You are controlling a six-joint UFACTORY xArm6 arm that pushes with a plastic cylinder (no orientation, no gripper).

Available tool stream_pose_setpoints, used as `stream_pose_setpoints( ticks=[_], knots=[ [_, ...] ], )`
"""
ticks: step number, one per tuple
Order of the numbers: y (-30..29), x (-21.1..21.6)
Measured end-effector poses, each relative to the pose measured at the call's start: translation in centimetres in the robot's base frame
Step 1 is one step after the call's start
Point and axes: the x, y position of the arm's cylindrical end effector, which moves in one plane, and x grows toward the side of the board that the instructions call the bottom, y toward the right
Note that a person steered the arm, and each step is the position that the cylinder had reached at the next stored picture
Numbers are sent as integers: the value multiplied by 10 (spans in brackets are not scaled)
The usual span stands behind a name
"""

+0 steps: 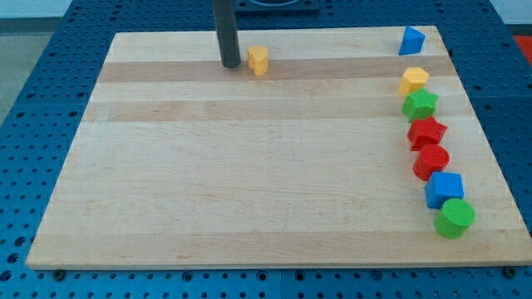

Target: Move the yellow heart towards the yellow hexagon

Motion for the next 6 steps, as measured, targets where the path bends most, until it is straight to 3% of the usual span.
stream_pose_setpoints(
  ticks=[3, 6],
  knots=[
    [64, -3],
    [76, 23]
  ],
)
